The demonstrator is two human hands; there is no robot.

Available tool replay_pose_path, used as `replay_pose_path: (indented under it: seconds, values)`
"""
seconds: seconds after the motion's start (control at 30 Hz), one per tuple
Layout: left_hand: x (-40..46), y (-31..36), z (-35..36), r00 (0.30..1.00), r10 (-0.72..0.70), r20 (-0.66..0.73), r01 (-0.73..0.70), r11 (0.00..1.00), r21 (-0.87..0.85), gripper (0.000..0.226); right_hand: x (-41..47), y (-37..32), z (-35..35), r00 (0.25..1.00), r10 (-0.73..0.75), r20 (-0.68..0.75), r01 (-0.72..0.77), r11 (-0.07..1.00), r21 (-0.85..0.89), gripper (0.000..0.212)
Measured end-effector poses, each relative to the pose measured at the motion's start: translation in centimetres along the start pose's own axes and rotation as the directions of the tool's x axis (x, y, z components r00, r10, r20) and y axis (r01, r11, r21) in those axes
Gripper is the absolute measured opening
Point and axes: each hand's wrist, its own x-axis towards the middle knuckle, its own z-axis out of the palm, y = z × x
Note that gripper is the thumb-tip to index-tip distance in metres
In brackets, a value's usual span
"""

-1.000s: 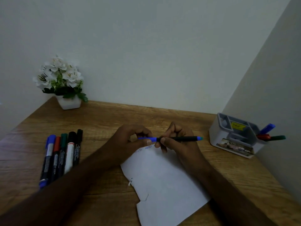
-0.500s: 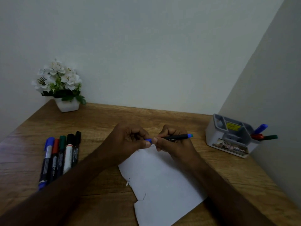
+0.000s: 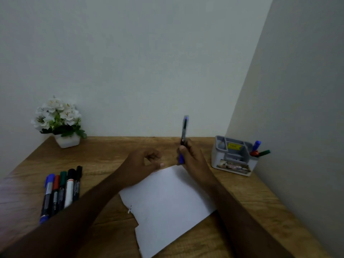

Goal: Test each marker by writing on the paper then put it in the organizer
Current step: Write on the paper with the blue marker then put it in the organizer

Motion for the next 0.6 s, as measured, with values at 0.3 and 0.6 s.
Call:
replay_pose_path:
  seconds: [0.3,0.6]
  values:
    - [6.8,5.7,3.6,0.979,0.122,0.166,-0.148,0.977,0.151,0.015,-0.9,-5.2,-11.3,0.935,-0.209,-0.287,-0.015,0.784,-0.620,0.010]
    - [11.0,9.5,9.3,0.941,0.219,0.259,-0.262,0.954,0.144,0.018,1.1,-11.2,-22.0,0.965,-0.132,-0.225,-0.175,0.314,-0.933,0.020]
